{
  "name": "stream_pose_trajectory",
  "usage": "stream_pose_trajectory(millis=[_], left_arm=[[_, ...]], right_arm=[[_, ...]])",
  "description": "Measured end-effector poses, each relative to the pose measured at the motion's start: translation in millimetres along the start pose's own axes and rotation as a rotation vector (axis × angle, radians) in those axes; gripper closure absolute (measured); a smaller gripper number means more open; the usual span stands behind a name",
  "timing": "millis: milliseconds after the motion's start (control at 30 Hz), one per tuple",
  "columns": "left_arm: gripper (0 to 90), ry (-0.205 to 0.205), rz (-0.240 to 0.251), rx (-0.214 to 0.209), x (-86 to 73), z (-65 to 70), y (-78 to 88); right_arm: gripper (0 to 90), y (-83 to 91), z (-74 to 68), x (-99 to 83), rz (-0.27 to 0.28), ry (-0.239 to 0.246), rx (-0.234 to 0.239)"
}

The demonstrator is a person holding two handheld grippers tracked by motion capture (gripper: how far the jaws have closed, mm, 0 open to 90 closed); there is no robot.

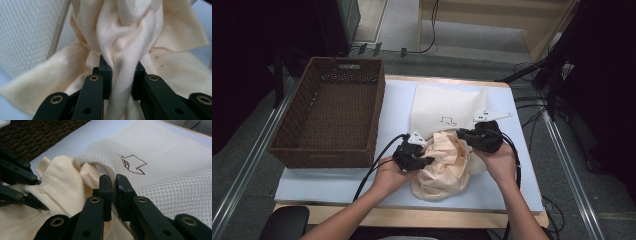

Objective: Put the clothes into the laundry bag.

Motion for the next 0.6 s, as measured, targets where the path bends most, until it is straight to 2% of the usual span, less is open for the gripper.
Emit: stream_pose_trajectory(millis=[100,300,500,600], left_arm=[[78.8,-0.002,0.021,-0.006,14.2,3.7,0.6],[78.9,-0.045,-0.022,0.002,33.4,8.6,-6.5],[78.9,-0.024,-0.075,-0.001,45.9,-1.5,-17.1],[78.8,-0.008,-0.084,0.011,51.2,-8.4,-19.8]], right_arm=[[85.0,1.7,-1.4,1.8,0.006,-0.003,0.003],[85.0,5.3,-4.4,5.7,0.024,0.003,0.006],[85.1,10.9,-6.0,8.7,0.043,0.004,0.012],[85.2,13.1,-6.7,9.3,0.044,0.007,0.017]])
Point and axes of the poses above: each handheld gripper's, and its own axes: y roughly backward along the jaws, x roughly out of its top, z roughly to its right, the point moved 1 cm from there along -y, roughly forward along the jaws, and after that the axes turned 5 degrees about -y, right-handed, at the moved point
